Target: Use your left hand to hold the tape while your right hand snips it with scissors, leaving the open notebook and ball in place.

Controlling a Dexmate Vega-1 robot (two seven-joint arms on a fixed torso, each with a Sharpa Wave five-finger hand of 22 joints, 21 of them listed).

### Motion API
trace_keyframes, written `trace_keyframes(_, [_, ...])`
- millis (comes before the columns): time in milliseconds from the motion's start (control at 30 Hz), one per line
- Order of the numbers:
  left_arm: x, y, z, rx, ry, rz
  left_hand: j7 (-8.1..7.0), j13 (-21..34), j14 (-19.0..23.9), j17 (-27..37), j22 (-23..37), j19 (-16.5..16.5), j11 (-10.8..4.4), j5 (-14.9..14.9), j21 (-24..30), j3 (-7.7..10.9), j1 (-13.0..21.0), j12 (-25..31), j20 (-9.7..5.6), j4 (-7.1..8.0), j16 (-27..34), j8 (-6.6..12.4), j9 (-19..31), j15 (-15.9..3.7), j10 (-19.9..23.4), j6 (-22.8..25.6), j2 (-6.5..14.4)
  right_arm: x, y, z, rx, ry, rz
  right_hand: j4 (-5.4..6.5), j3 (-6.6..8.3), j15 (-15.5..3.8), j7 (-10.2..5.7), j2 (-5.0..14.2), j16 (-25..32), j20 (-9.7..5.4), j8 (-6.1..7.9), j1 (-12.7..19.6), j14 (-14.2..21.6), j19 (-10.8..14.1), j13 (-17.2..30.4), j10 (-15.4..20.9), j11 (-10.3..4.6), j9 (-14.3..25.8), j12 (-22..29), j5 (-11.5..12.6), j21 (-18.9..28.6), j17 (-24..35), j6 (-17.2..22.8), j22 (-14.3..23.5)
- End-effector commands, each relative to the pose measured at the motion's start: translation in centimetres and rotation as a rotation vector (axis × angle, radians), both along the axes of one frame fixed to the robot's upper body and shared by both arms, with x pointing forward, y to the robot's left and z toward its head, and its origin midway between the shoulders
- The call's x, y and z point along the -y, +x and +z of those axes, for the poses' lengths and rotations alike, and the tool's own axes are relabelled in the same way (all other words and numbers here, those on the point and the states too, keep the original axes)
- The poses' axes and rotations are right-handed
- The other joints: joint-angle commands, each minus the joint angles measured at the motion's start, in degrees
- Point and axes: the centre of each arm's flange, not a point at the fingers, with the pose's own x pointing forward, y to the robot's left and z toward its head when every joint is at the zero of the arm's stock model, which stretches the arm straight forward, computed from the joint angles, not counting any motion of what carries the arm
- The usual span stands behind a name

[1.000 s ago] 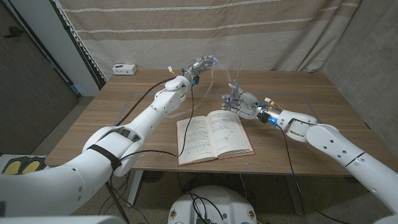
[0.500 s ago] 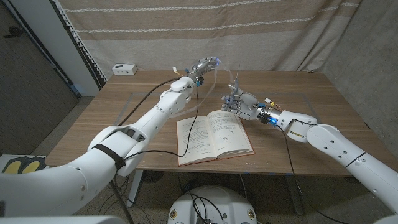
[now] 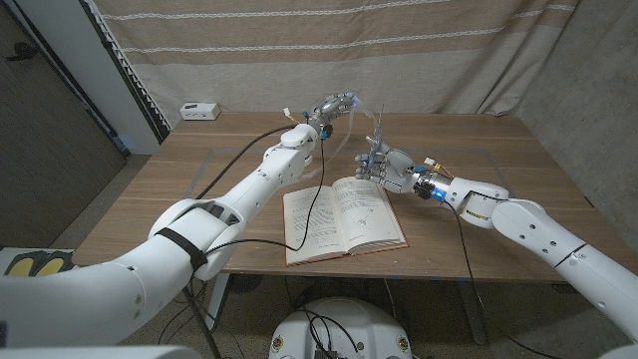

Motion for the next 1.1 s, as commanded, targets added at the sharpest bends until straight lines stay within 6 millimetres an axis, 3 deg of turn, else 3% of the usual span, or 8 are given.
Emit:
trace_keyframes(33, [1.3,0.1,-0.1,0.004,0.017,-0.019,0.04,0.2,-0.2,-0.1,0.0,-0.2,-1.5,0.2,0.4,0.23,0.1,0.2,-6.6,0.15,-0.1,-0.22,0.2,0.06,2.3,0.0,-0.2,-0.3,0.2,0.0,-0.003,-0.025,0.019,-0.18,-0.34,-0.65,0.23,-0.04,-0.2,-0.94,-0.02,-0.1,0.7,0.7,-0.1,0.3,0.49,0.3,0.3,-0.3,-0.2,0.2,0.3,0.2])
trace_keyframes(1100, [3.4,-0.1,0.5,0.023,0.073,-0.047,0.19,-1.1,0.5,-0.3,-0.7,-0.3,-1.39,-0.5,2.4,0.56,0.6,0.2,-6.7,-0.11,0.0,-0.74,-0.8,0.05,3.2,1.2,-0.8,-0.6,-0.1,0.6,0.001,-0.055,0.051,-0.27,-0.36,-0.62,0.25,0.17,-0.7,-0.93,-0.43,-0.1,1.1,1.1,0.1,0.2,0.44,0.5,0.7,-0.4,-0.8,0.5,0.5,0.2])
